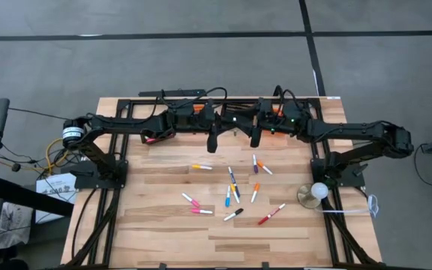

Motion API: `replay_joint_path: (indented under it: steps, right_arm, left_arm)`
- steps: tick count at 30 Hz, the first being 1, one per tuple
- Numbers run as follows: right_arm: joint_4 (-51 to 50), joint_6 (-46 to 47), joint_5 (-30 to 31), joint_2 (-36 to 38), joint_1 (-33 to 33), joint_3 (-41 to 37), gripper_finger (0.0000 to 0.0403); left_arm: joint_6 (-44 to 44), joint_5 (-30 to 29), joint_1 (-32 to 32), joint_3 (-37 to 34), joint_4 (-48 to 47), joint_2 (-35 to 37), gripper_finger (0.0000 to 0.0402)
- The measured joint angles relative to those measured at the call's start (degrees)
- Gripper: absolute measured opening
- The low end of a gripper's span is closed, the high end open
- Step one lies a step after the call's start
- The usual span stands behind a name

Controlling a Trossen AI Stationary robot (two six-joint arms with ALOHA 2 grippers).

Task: Pick & Place Markers
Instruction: Put the small green marker pen into the right black bin

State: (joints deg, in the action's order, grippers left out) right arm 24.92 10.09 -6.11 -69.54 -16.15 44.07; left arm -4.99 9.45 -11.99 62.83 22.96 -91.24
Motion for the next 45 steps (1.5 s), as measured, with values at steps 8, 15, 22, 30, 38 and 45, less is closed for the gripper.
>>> replay_joint_path:
  steps: [8,15,22,30,38,45]
  right_arm:
    - [-0.6,0.04,-0.13,0.02,0.03,0.02,0.016]
    - [-0.81,-0.09,-0.56,0.02,0.03,0.04,0.0074]
    - [-0.91,-1.71,-0.6,0.07,0.21,0.04,0.0017]
    - [-0.93,-0.91,-0.57,0.07,0.35,0.04,0.0018]
    - [-0.63,-1.17,0.05,0.24,-0.13,0.03,0.0018]
    - [-1.52,-1.57,0.43,1.23,-2.4,-0.02,0.0017]
  left_arm:
    - [-0.02,-0.2,-0.02,0.0,-0.11,0.0,0.0038]
    - [0.74,-0.39,-0.07,0.0,-0.04,0.0,0.004]
    - [1.57,-0.17,-0.07,-0.02,-0.02,0.0,0.0043]
    - [1.55,0.09,-0.04,-0.02,-0.02,0.0,0.0047]
    - [1.18,0.05,-0.02,-0.02,0.22,0.0,0.0091]
    - [1.17,0.43,-0.01,-0.02,-0.83,1.21,0.014]
